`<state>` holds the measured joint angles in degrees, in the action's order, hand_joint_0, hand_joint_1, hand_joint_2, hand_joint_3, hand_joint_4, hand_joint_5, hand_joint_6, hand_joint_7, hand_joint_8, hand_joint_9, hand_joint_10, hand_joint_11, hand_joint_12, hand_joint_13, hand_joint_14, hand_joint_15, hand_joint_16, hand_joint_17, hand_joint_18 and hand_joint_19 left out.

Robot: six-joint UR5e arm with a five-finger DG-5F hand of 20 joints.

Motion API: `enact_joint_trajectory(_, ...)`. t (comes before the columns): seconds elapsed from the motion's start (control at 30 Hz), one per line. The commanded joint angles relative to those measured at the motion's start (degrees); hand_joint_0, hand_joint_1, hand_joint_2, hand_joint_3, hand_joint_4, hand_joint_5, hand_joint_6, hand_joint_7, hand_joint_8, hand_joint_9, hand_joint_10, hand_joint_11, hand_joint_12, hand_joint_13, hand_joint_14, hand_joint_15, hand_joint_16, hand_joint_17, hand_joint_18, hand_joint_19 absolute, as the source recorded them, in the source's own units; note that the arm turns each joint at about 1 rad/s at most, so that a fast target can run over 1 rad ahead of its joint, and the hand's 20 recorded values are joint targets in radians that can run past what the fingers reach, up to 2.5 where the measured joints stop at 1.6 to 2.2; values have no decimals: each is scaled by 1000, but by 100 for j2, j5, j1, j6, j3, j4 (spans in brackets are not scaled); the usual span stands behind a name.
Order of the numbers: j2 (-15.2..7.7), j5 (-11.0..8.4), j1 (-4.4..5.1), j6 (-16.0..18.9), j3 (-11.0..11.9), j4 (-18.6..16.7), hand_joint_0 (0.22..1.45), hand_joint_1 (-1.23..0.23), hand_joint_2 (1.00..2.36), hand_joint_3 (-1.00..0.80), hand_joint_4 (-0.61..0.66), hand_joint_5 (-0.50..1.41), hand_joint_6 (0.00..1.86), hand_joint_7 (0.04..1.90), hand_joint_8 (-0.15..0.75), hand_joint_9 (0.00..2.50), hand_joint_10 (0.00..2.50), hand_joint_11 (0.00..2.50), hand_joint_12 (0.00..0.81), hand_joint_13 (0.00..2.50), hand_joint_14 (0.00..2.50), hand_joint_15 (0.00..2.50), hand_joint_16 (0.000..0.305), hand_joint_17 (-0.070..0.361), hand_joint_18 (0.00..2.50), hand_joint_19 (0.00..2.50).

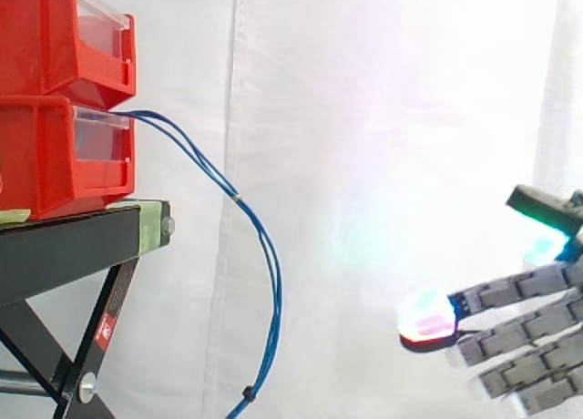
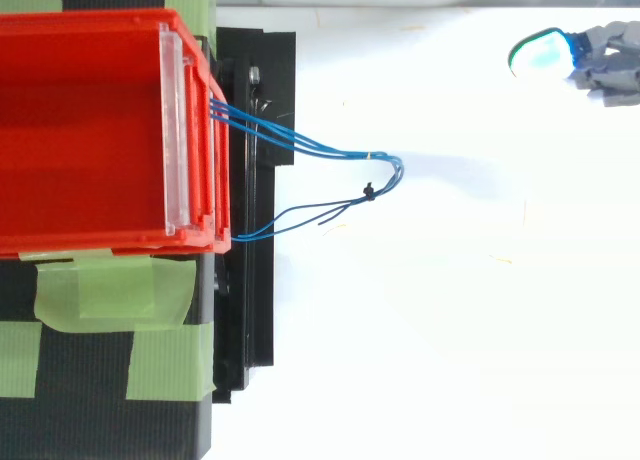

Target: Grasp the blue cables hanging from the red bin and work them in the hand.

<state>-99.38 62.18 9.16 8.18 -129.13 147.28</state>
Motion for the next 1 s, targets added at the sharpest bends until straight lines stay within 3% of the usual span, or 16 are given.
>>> enact_joint_trajectory(0.0,-636,-136,51,201,152,-2467,700,-585,1001,-944,127,-219,6,677,224,183,0,65,335,33,8,261,51,115,0,345)
enact_joint_trajectory(0.03,-715,-136,51,201,213,-2520,701,-584,1001,-949,127,-219,6,677,224,183,2,64,335,33,8,261,51,115,0,345)
enact_joint_trajectory(0.07,-978,-145,51,210,442,-2608,701,-584,1001,-949,125,-217,6,679,224,184,2,65,335,35,8,257,51,115,0,343)
enact_joint_trajectory(0.27,-1585,-74,59,245,1189,-2547,701,-584,1001,-946,127,-209,6,686,226,190,1,74,335,38,8,262,51,115,0,351)
enact_joint_trajectory(0.4,-1611,-13,59,210,1488,-2424,701,-583,1001,-946,130,-201,7,696,228,198,2,96,335,40,8,265,51,115,0,357)
enact_joint_trajectory(0.57,-1611,163,112,-45,1892,-1879,701,-583,1001,-947,133,-191,7,709,235,226,4,142,340,60,10,284,51,115,0,369)
enact_joint_trajectory(0.7,-1611,172,191,-229,1962,-1843,701,-583,1001,-945,134,-186,7,712,243,252,5,184,341,79,9,299,52,116,0,393)
enact_joint_trajectory(0.97,-1620,172,332,-282,1954,-1712,701,-581,1001,-946,137,-178,8,721,254,282,5,216,347,115,10,321,52,117,0,412)
